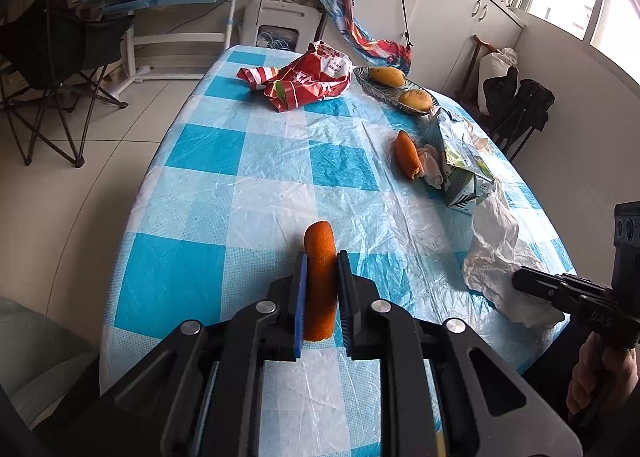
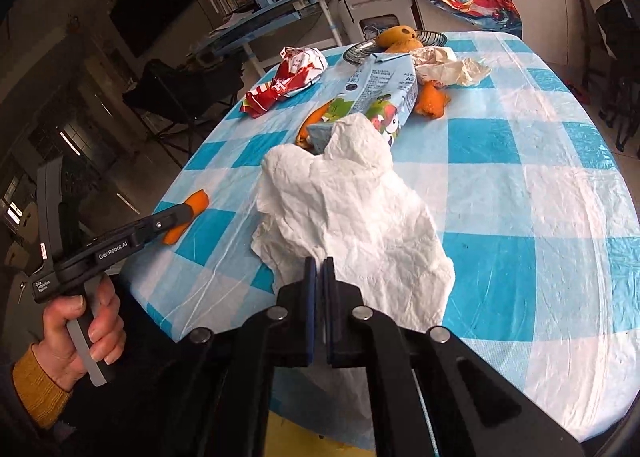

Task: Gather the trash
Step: 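Carry the bag and carrot from the table toward the yellow basin with both tools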

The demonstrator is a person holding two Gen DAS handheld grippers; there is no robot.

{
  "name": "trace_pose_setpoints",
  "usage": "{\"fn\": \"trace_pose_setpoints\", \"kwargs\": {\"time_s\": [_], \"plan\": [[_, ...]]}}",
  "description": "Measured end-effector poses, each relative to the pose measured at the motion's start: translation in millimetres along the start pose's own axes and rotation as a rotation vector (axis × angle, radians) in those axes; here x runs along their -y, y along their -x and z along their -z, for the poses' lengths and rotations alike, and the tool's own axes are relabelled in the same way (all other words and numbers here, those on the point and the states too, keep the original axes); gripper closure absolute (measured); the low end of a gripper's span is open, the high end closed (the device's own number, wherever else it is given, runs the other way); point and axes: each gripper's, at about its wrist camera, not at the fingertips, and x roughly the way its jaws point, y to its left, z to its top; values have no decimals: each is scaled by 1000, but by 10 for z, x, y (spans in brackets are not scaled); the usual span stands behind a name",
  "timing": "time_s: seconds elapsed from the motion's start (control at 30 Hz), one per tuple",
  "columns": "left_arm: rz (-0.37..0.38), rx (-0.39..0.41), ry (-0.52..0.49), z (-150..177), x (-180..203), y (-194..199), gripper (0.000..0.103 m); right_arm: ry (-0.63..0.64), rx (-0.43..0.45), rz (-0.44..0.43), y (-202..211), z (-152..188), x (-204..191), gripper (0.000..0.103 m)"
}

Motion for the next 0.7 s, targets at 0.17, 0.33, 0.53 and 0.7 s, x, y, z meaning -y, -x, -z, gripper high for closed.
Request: {"fn": "trace_pose_setpoints", "kwargs": {"time_s": [0.17, 0.33, 0.53, 0.7], "plan": [[1, 6, 3, 32, -23, 28, 89, 34, 44, 66, 38, -3, -69, 32], [-3, 8, -4, 38, -25, 37, 89, 141, 37, 167, -8, 69, -189, 23], [7, 7, -11, 55, -3, 65, 89, 187, 39, 219, -18, 113, -207, 57], [20, 8, -9, 104, 11, 106, 89, 39, 41, 139, 42, 71, 36, 97]]}}
